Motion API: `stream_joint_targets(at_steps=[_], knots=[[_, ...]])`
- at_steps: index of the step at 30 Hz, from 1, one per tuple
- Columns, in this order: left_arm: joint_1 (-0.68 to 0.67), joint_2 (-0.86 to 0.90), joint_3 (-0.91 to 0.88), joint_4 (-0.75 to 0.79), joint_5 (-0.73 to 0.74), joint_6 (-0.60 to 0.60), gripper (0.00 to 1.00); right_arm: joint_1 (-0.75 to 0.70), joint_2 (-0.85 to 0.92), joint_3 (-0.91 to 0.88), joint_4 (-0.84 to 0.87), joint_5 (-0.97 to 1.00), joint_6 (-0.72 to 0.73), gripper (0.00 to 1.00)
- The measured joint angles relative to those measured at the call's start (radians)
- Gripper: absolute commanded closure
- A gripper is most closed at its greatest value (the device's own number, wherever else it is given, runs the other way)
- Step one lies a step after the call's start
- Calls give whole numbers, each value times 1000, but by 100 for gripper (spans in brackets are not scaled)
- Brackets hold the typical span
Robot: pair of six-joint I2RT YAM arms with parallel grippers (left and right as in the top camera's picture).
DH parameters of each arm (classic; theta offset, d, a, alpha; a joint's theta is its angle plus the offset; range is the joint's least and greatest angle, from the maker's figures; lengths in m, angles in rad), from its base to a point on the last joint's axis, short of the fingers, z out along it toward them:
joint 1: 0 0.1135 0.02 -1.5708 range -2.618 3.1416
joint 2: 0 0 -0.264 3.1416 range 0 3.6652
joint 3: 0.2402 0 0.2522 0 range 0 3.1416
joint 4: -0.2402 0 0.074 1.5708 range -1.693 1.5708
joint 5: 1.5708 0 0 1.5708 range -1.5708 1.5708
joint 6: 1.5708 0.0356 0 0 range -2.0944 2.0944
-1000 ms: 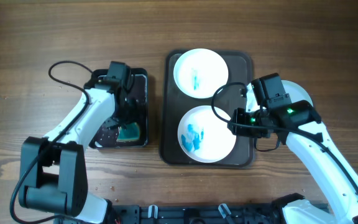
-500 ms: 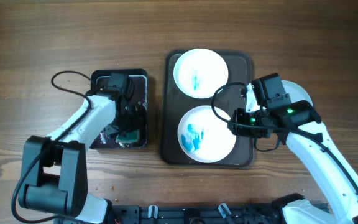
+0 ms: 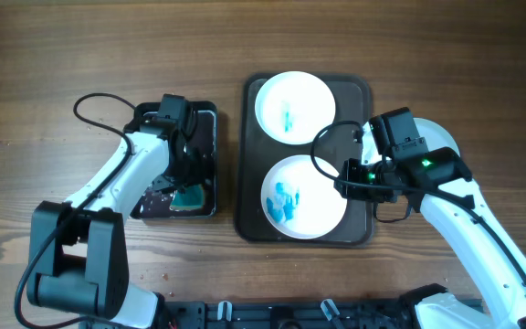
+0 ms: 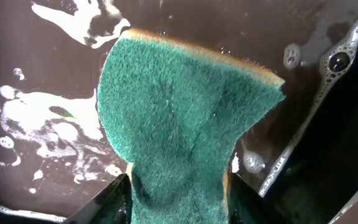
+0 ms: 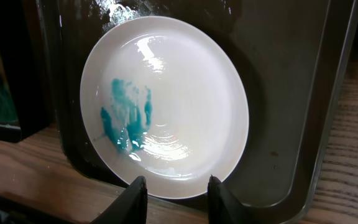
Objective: Clean dirty plates on tray and stack at the side
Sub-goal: 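Grasp the green sponge in the small tray with the left gripper and lift, then scrub the held plate with the sponge in the left gripper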
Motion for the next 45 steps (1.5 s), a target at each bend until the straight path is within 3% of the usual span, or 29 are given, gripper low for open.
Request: stream_joint_targets(at_steps=[5,7,8,14,24,29,37,40,42,45], knots=[[0,0,-58,95,-4,2,78,0,0,0,-1,0,0,68],[0,-2,-76,118,-6,3,94,0,0,0,0,0,0,67],[0,-4,-80,121,-8,7,96,0,0,0,0,0,8,67],[0,-6,-77,102,-11,12,96,0,2,0,4,24,74,67],[0,-59,145,-138,-11,13,96,-18,105,0,36,45,100,72],[-4,-103,270,-222,-8,20,96,-89,201,0,69,53,53,71],[-82,-106,289,-166,88,27,96,-92,386,0,108,22,-86,71],[-127,-106,288,-146,122,27,96,-80,430,0,133,23,-100,77],[-151,-105,288,-144,140,27,96,-79,445,0,156,21,-98,94],[-175,-91,289,-143,160,26,96,-79,446,-10,197,12,-92,96]])
